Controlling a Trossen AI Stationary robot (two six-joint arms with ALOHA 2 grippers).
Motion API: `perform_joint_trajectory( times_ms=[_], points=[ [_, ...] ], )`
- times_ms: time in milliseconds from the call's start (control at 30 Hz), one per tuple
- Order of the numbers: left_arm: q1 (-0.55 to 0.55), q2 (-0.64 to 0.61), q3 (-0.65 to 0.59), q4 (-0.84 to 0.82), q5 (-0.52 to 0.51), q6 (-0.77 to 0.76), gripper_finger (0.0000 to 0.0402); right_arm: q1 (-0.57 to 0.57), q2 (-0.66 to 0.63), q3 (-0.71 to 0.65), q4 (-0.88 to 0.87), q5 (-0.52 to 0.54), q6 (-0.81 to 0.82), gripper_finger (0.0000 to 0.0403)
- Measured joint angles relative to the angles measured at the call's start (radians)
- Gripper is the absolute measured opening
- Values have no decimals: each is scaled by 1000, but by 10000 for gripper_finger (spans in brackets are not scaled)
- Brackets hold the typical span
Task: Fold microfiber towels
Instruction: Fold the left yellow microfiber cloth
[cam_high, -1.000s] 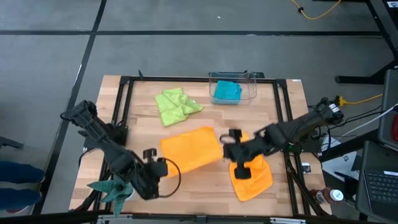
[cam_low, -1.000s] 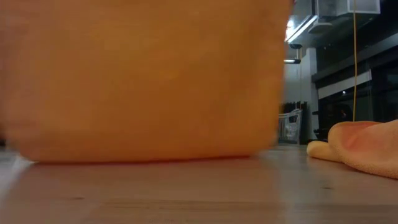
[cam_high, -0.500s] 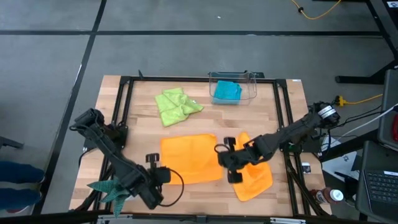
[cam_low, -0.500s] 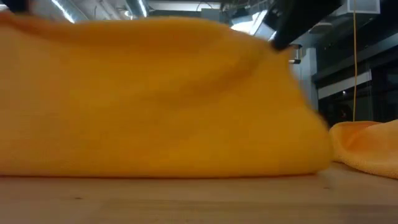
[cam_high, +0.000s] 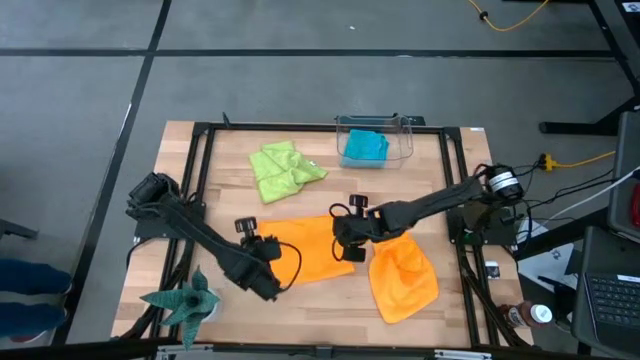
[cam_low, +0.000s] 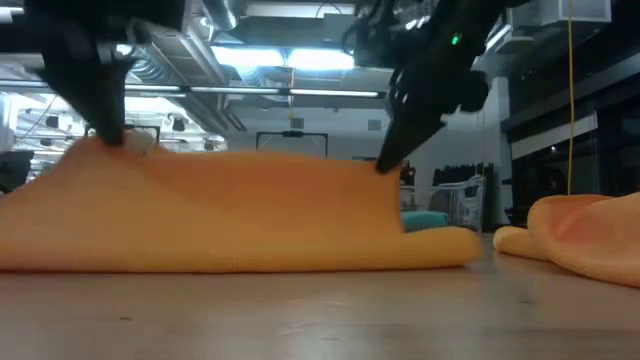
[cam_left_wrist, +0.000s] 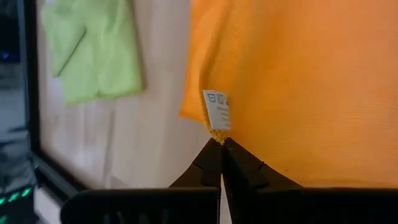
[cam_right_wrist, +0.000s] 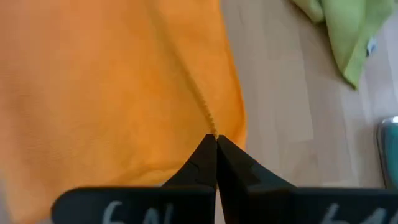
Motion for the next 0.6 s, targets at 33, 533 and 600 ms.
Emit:
perform_joint_trajectory(
  times_ms=[33, 533, 600],
  points=[
    [12, 0, -25, 17, 1, -11, 0, -8, 10, 0, -1, 1, 1, 11],
    [103, 0, -102, 77, -4, 93, 92, -56, 33, 0, 12, -3, -3, 160],
    [108, 0, -100, 66, -4, 93, 103, -55, 33, 0, 10, -3, -3, 170]
  ],
)
